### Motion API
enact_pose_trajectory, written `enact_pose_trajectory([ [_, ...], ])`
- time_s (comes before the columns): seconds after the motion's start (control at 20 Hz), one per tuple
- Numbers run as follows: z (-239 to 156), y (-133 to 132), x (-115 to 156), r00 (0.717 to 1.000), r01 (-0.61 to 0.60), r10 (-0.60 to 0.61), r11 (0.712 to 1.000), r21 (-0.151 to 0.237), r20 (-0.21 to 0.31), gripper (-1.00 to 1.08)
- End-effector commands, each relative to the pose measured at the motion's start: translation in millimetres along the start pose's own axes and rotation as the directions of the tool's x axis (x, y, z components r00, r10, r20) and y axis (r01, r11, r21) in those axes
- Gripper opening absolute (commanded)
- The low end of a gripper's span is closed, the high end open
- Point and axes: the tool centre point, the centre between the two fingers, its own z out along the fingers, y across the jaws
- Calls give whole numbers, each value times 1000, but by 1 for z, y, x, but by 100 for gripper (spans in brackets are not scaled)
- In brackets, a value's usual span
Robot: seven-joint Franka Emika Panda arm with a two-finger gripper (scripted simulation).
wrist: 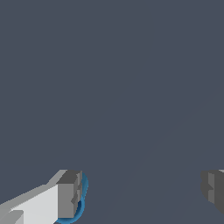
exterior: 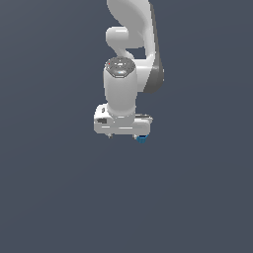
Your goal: Pick up the object and move it to a goal position.
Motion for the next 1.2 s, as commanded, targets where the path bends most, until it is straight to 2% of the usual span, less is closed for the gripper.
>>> enact_pose_trajectory([
  [0.0, 0, 0, 0, 1000, 0, 0, 1000, 0, 0, 100],
  [0.65, 2, 9, 5, 1000, 13, -13, 1000, -4, -3, 100],
  [1.15, 25, -20, -17, 999, 32, -32, 999, -2, 2, 100],
])
